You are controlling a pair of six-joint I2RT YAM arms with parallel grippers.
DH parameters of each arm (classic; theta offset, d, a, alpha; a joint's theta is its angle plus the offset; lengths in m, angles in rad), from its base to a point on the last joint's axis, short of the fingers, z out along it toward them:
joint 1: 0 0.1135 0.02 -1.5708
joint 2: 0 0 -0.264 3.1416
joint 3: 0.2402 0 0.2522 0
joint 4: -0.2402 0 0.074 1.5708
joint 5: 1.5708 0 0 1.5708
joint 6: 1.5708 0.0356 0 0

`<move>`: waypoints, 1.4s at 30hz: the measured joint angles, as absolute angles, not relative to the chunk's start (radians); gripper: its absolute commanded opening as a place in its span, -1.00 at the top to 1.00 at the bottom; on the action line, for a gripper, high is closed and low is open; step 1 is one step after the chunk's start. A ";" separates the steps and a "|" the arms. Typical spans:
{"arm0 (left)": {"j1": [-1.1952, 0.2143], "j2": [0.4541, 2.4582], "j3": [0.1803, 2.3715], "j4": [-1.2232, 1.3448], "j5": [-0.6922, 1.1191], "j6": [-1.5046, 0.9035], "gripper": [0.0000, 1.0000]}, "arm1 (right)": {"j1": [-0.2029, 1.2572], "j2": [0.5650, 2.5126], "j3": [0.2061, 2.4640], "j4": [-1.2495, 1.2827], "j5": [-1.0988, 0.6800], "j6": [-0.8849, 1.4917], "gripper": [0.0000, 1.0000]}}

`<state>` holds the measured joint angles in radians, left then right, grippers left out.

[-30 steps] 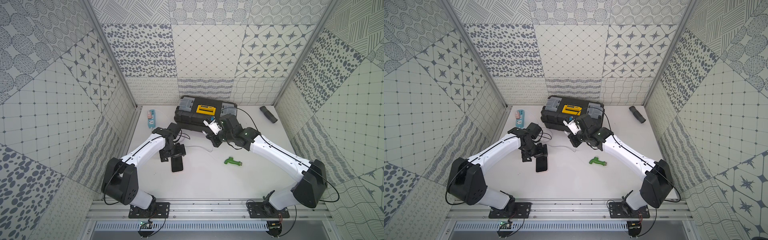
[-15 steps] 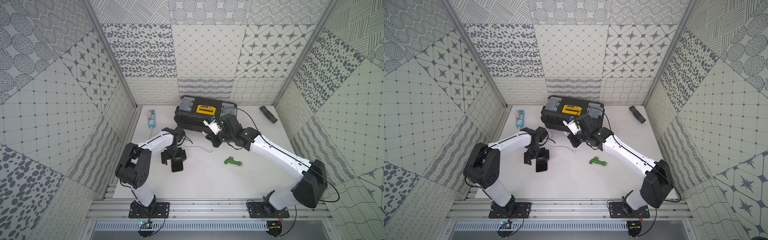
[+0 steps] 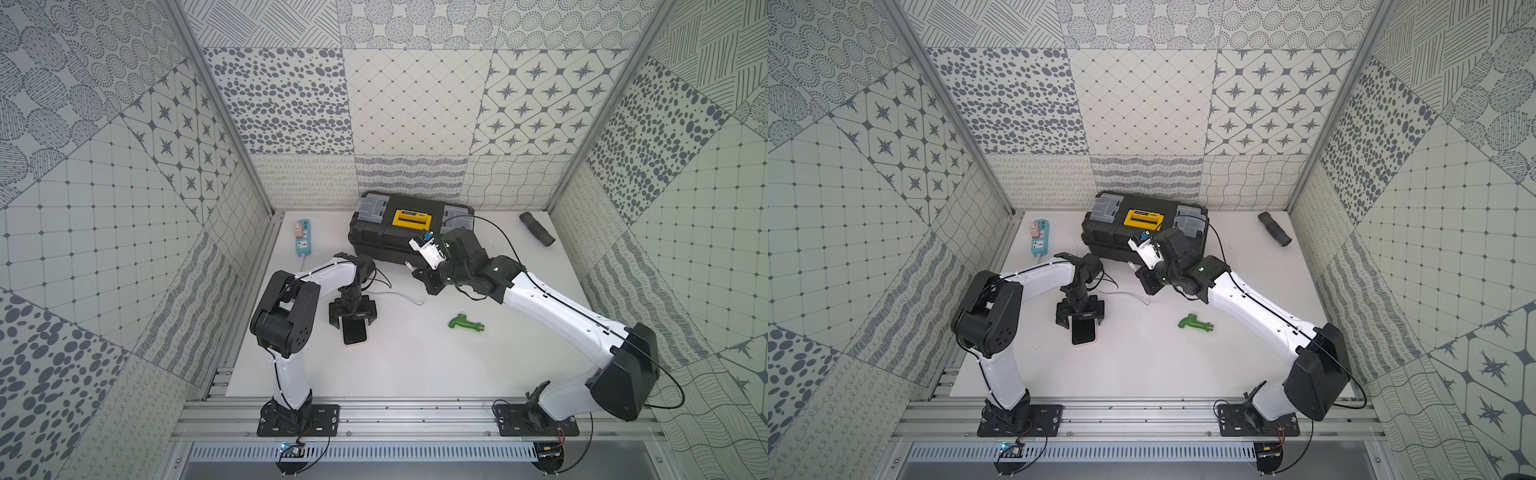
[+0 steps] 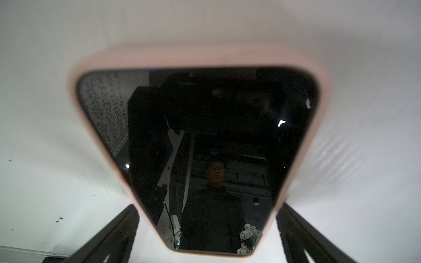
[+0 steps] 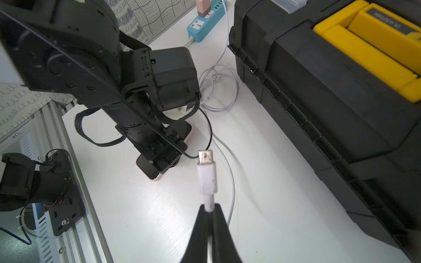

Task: Plug the charging cable into the phone
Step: Pick up the phone at the center of the board.

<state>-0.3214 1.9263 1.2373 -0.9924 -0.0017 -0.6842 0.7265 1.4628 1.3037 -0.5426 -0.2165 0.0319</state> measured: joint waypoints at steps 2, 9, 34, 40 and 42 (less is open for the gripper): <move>-0.321 1.936 1.249 -0.994 0.008 -0.681 -0.95 | 0.727 1.462 1.303 -0.544 -0.216 0.038 1.00; -0.317 1.978 1.291 -1.019 0.044 -0.669 -0.81 | 0.729 1.459 1.303 -0.558 -0.204 0.046 1.00; -0.231 1.998 1.339 -1.020 0.117 -0.660 1.00 | 0.767 1.526 1.383 -0.627 -0.173 -0.019 1.00; -0.222 1.980 1.372 -0.957 0.118 -0.674 1.00 | 0.776 1.557 1.388 -0.654 -0.168 -0.047 1.00; -0.220 1.979 1.385 -0.942 0.125 -0.682 1.00 | 0.781 1.561 1.390 -0.655 -0.162 -0.062 1.00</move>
<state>-0.2203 1.9789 1.3846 -0.9424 0.1249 -0.6815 0.7811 1.5608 1.3899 -0.6552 -0.1619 -0.0616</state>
